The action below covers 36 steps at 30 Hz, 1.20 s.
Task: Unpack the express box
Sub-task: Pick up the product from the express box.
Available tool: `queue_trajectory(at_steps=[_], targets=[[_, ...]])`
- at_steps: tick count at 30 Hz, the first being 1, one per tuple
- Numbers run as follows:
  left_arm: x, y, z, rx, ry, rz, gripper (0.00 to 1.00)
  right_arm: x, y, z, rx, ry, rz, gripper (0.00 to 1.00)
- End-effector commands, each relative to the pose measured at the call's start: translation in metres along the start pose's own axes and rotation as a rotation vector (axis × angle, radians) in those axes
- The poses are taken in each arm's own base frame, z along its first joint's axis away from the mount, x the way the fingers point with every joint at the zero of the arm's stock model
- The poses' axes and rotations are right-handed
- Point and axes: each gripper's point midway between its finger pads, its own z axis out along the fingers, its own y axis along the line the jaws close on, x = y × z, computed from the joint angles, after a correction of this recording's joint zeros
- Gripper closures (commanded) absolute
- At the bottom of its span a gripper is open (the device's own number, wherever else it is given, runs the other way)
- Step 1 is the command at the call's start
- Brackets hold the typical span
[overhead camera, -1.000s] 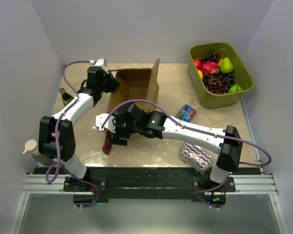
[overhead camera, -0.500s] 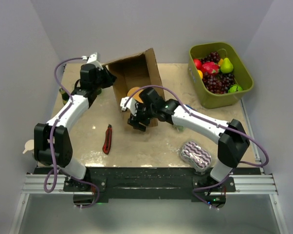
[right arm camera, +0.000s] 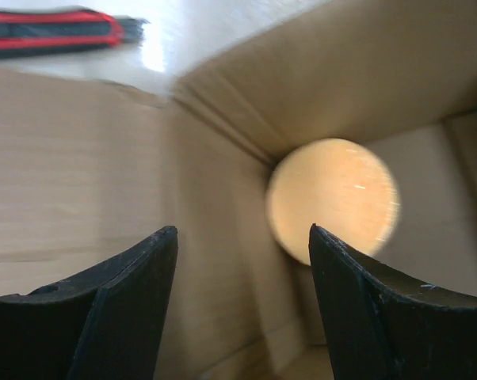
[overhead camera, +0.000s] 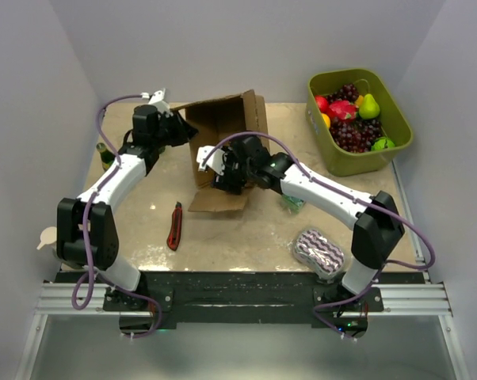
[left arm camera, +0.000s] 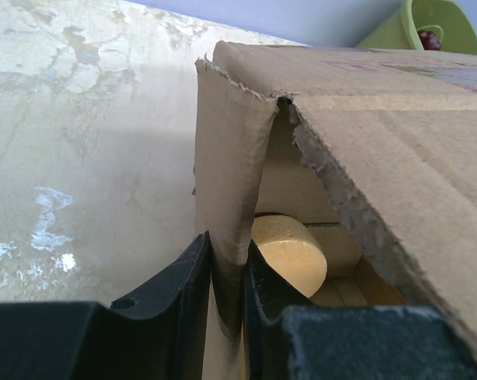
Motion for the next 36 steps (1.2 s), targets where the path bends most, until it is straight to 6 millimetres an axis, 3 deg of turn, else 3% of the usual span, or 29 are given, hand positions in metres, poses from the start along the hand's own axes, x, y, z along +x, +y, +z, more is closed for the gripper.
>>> queue_trajectory(at_steps=[1,5,11,17,20,21,22,24,27,28,30,31,33,36], targets=[[0.003,-0.018,-0.003,0.069,0.032,-0.052,1.0,0.014,-0.038,0.012,0.166,0.082,-0.069,0.29],[-0.002,-0.023,-0.011,0.073,0.016,-0.064,1.0,0.013,-0.065,0.018,0.303,0.112,-0.053,0.3],[-0.022,-0.043,-0.026,0.123,-0.037,-0.073,1.0,0.045,-0.06,0.047,0.267,0.233,-0.132,0.21],[-0.031,-0.068,-0.043,0.188,-0.06,-0.039,1.0,0.052,-0.065,0.069,0.277,0.254,-0.157,0.15],[-0.024,-0.073,-0.049,0.174,-0.046,-0.02,1.0,0.054,-0.083,0.06,0.346,0.355,-0.319,0.21],[-0.016,-0.069,-0.05,0.154,-0.014,-0.031,1.0,0.061,-0.092,0.047,0.418,0.458,-0.416,0.21],[-0.016,-0.069,-0.054,0.15,-0.015,-0.035,1.0,0.061,-0.095,0.047,0.465,0.488,-0.54,0.19],[-0.009,-0.066,-0.055,0.137,0.002,-0.055,1.0,0.07,-0.095,0.042,0.414,0.526,-0.564,0.2],[-0.006,-0.075,-0.057,0.184,0.01,-0.081,1.0,0.078,-0.088,0.045,0.363,0.541,-0.535,0.23],[-0.005,-0.078,-0.057,0.202,0.015,-0.08,1.0,0.07,-0.091,0.046,0.365,0.529,-0.515,0.22],[-0.004,-0.082,-0.058,0.215,0.02,-0.077,1.0,0.082,-0.083,0.069,0.308,0.567,-0.485,0.23],[-0.004,-0.084,-0.059,0.225,0.022,-0.075,1.0,0.074,-0.083,0.073,0.269,0.56,-0.422,0.24],[0.0,-0.087,-0.059,0.236,0.035,-0.072,1.0,0.084,-0.079,0.081,0.182,0.577,-0.339,0.29],[0.005,-0.077,-0.057,0.188,0.039,-0.071,1.0,0.07,-0.071,0.078,0.085,0.531,-0.287,0.32]])
